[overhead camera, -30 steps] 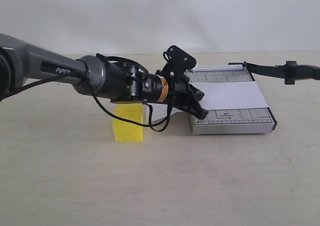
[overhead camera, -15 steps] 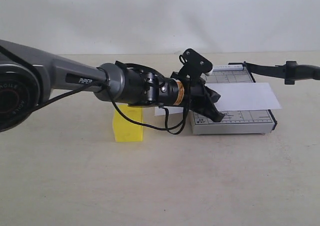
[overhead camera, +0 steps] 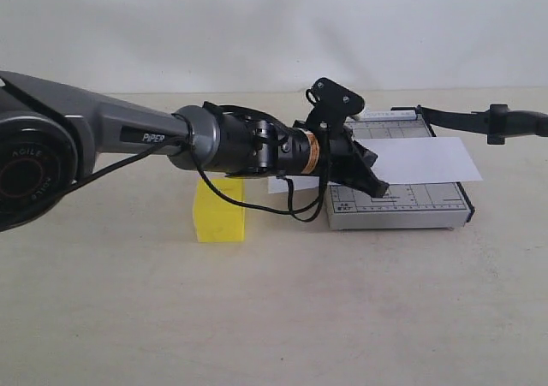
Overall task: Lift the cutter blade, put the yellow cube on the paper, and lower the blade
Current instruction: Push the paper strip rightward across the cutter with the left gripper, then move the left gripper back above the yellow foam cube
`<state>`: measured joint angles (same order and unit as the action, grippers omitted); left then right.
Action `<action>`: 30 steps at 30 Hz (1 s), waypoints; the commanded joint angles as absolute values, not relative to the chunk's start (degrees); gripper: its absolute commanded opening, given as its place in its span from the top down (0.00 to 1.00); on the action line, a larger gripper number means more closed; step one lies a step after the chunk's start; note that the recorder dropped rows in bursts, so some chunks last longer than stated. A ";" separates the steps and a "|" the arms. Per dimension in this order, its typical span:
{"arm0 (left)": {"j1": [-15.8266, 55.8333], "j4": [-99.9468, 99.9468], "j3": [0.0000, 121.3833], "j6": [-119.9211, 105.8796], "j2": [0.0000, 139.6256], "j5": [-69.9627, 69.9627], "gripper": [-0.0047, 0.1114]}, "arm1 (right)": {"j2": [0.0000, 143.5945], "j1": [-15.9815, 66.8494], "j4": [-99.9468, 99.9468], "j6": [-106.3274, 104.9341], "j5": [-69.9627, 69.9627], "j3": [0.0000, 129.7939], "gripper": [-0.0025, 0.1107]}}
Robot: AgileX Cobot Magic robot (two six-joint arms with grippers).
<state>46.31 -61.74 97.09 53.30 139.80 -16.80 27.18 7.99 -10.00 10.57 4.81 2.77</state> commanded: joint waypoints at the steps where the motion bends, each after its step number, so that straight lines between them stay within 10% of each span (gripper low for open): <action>1: 46.66 -61.89 96.95 55.18 135.85 -16.45 0.89 | 27.02 7.95 -9.93 10.40 5.37 2.71 0.98; 8: 46.66 -66.12 96.95 64.73 129.94 -13.40 0.45 | 27.02 7.95 -9.93 10.40 5.37 2.71 0.98; 30: 46.66 -60.94 56.10 76.09 94.94 24.40 0.43 | 27.02 7.95 -10.77 10.40 6.22 2.71 0.98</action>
